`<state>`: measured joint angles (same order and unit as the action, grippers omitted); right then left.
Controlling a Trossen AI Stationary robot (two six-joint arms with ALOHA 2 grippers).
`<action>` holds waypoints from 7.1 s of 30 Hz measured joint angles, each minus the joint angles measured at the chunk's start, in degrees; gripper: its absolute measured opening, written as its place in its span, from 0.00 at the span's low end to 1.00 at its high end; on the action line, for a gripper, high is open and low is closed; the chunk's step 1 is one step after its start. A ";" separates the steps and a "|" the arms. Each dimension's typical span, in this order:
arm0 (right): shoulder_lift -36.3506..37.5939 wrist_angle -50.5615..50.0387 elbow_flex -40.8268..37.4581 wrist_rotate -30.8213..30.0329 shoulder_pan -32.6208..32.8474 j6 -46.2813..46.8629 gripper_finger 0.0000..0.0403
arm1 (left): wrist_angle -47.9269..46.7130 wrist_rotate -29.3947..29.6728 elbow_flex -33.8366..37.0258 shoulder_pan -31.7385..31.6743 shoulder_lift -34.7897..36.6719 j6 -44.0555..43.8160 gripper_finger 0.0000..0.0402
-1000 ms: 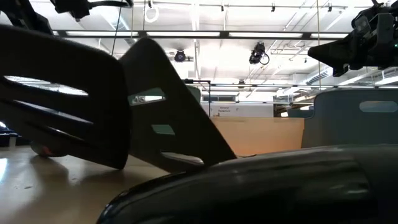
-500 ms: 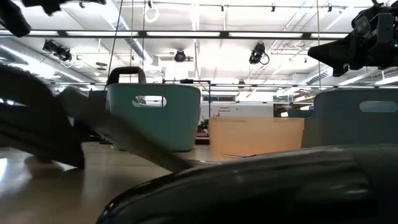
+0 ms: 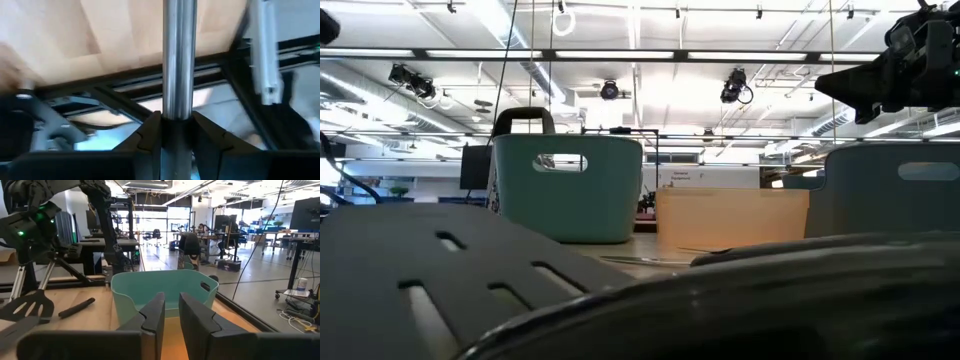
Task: Pick & Place Kitchen Items
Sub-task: Put the top black spatula into the green bin, then put the yellow table knife into the orange bin
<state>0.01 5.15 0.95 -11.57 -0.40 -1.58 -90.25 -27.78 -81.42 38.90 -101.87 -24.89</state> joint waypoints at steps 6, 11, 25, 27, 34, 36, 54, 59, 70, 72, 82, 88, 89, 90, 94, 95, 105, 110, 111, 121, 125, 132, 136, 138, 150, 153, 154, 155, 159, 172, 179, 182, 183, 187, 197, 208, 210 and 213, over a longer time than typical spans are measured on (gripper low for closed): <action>0.00 -0.02 -0.02 -0.01 0.01 1.14 0.17 | 0.12 10.36 -6.90 4.01 4.59 -3.70 0.21; 0.00 -0.02 -0.02 0.01 0.01 1.14 0.17 | 0.22 21.95 -12.28 6.26 8.96 -7.74 0.21; 0.00 -0.04 -0.02 0.18 0.00 2.64 0.17 | 0.69 72.63 -14.67 -1.29 13.38 7.82 0.21; 0.00 -0.04 -0.02 0.20 0.00 2.64 0.17 | 2.54 76.84 -14.67 -4.44 13.77 12.03 0.21; 0.00 0.00 -0.02 0.04 0.01 2.62 0.17 | 11.46 82.64 -14.65 -20.12 16.22 29.05 0.21; 0.00 0.07 -0.02 0.02 0.01 2.61 0.17 | 16.37 85.07 -14.63 -25.35 16.79 35.83 0.21; 0.00 1.43 -0.02 0.00 0.00 1.06 0.17 | 19.54 103.85 -14.58 -45.63 12.50 63.74 0.21; 0.00 2.66 -0.02 -0.34 0.00 -0.42 0.17 | 0.20 102.08 -14.58 -44.01 10.83 42.11 0.21; 0.00 2.39 -0.02 -1.50 0.00 -0.42 0.17 | 0.26 89.23 -13.80 -43.61 12.35 32.71 0.21; 0.00 2.40 -0.02 -1.50 0.00 -0.43 0.17 | 0.28 87.64 -13.80 -43.59 12.35 32.74 0.21; 0.00 2.40 -0.02 -1.50 0.00 -0.43 0.17 | 0.24 86.63 -13.77 -41.51 12.38 48.07 0.21; 0.00 2.43 -0.02 -1.50 0.00 -0.44 0.17 | 0.28 92.45 -13.77 -40.61 12.38 59.47 0.21; 0.00 2.43 -0.02 -1.51 0.00 -0.44 0.17 | 0.23 92.59 -13.77 -40.75 12.38 60.41 0.21; 0.00 2.43 -0.02 -1.49 0.00 -0.44 0.17 | 0.23 92.38 -13.77 -40.98 12.38 61.11 0.21; 0.00 2.43 -0.02 -1.49 0.01 -0.44 0.17 | 0.44 88.10 -12.52 -42.29 12.44 62.09 0.21; 0.00 2.43 -0.02 -1.49 0.00 -0.44 0.17 | 0.31 88.27 -11.09 -42.39 12.46 62.66 0.21; 0.00 2.49 -0.02 -1.49 0.01 -0.35 0.17 | 0.78 86.63 3.43 -43.15 12.38 57.52 0.21; 0.00 2.51 -0.02 -1.49 0.00 -0.22 0.17 | 1.31 83.13 4.11 -43.35 12.38 55.83 0.21; 0.00 2.51 -0.02 -1.49 0.00 -0.20 0.17 | 1.90 81.44 4.11 -43.35 12.38 56.21 0.21; 0.00 2.55 -0.02 -1.49 0.01 0.17 0.17 | 9.34 71.30 4.11 -43.35 12.03 67.42 0.21; 0.00 2.54 -0.02 -1.49 0.00 0.17 0.17 | 9.57 68.14 4.11 -43.50 11.94 70.14 0.21; 0.00 2.58 -0.02 -1.49 0.00 0.07 0.17 | 14.44 64.02 4.11 -43.97 11.27 72.10 0.21; 0.00 2.70 -0.02 -1.50 0.00 0.07 0.17 | 14.91 60.90 4.11 -45.11 10.58 71.31 0.21; 0.00 2.80 -0.02 -1.48 0.00 0.07 0.17 | 14.90 59.14 4.08 -45.69 10.19 69.76 0.21; 0.00 2.90 -0.02 -1.46 0.00 0.02 0.17 | 14.40 51.84 4.11 -47.18 9.12 64.70 0.21; 0.00 2.91 -0.02 -1.46 0.01 0.02 0.17 | 14.34 51.37 4.11 -47.48 9.10 64.70 0.21; 0.00 2.93 -0.02 -1.46 0.00 0.02 0.17 | 14.35 51.33 4.11 -47.62 9.10 64.63 0.21; 0.00 2.93 -0.02 -1.47 0.02 0.02 0.17 | 14.35 51.31 4.11 -47.73 9.10 64.66 0.21; 0.00 2.95 -0.02 -1.46 0.00 0.02 0.17 | 14.38 51.39 4.11 -47.74 9.10 64.48 0.32; 0.00 2.97 -0.02 -1.46 0.02 0.00 0.17 | 10.45 60.76 3.81 -46.66 9.14 61.39 0.55; 0.00 2.99 -0.02 -1.46 0.00 -0.02 0.17 | -0.05 64.11 -4.08 -42.75 9.28 53.42 0.56; 0.00 2.99 -0.02 -1.46 0.02 0.00 0.17 | 0.29 63.62 -8.49 -40.21 11.28 50.36 0.56; 0.00 2.99 -0.02 -1.45 0.00 0.04 0.17 | -0.02 63.74 -9.96 -39.20 12.18 49.15 0.56; 0.00 3.04 -0.02 -0.90 0.00 0.09 0.17 | 0.47 59.97 -14.16 -36.01 18.19 42.80 0.51; 0.00 3.80 -0.02 -0.77 0.02 0.04 0.17 | 49.45 37.67 8.69 -41.16 52.63 30.48 0.04; 0.00 5.18 -0.02 2.13 0.02 1.14 0.17 | 86.13 35.36 46.55 -41.99 72.38 24.56 0.01; 0.00 5.18 -0.02 2.14 0.02 1.14 0.17 | 88.41 39.64 51.47 -41.39 76.64 25.07 0.01; 0.00 5.12 -0.02 2.12 0.02 1.13 0.17 | 91.51 40.28 56.90 -40.66 82.06 25.36 0.01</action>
<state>0.01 10.27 0.93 -9.45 -0.38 -0.46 1.26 12.50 -24.52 -1.76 -19.81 0.47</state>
